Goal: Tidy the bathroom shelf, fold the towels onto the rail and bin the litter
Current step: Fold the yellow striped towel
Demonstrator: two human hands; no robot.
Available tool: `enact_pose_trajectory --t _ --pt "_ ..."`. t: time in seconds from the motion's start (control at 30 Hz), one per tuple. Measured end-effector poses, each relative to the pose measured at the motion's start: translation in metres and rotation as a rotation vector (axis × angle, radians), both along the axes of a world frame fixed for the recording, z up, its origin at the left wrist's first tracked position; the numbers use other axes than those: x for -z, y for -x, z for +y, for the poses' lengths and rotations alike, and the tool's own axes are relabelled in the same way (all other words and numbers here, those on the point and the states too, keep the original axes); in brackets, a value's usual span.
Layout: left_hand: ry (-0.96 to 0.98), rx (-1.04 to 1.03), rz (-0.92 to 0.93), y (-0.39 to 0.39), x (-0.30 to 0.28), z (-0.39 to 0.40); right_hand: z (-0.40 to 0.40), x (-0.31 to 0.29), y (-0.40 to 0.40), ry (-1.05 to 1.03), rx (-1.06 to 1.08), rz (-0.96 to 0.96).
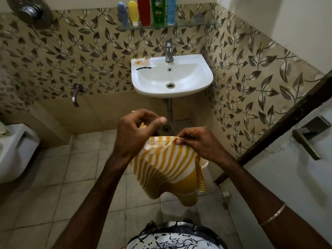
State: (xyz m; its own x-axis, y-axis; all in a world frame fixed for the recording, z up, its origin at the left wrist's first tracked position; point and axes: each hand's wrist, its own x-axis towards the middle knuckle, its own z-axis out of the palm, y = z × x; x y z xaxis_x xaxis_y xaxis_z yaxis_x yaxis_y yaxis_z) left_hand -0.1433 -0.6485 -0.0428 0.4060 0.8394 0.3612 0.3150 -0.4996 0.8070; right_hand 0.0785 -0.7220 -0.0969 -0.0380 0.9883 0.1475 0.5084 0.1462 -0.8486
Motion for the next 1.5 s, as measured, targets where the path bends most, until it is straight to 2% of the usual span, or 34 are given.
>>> enact_pose_trajectory --t 0.13,0.2,0.37,0.53,0.8,0.93,1.37,1.5 --pt "0.078 0.232 0.594 -0.018 -0.007 -0.002 -0.003 -0.011 0.004 -0.095 -0.024 -0.062" --pt "0.056 0.287 0.739 -0.022 -0.006 -0.002 -0.003 -0.012 0.003 -0.102 -0.017 -0.061" --pt "-0.009 0.280 0.624 -0.021 -0.008 -0.003 -0.004 -0.007 -0.004 -0.048 -0.010 0.026" --pt "-0.098 0.301 0.651 -0.021 -0.012 -0.008 -0.001 0.003 -0.015 0.199 -0.117 0.093" --pt "-0.060 0.199 0.570 0.000 -0.018 0.000 -0.004 0.027 -0.031 0.388 -0.159 0.079" --pt "-0.009 0.192 0.576 0.012 -0.020 0.006 -0.003 0.032 -0.034 0.358 -0.056 0.176" --pt "0.043 0.168 0.518 0.026 -0.022 0.007 -0.003 0.029 -0.021 0.114 0.090 -0.205" --pt "0.062 0.113 0.485 0.032 -0.023 0.009 -0.010 0.025 -0.025 0.119 0.052 -0.062"
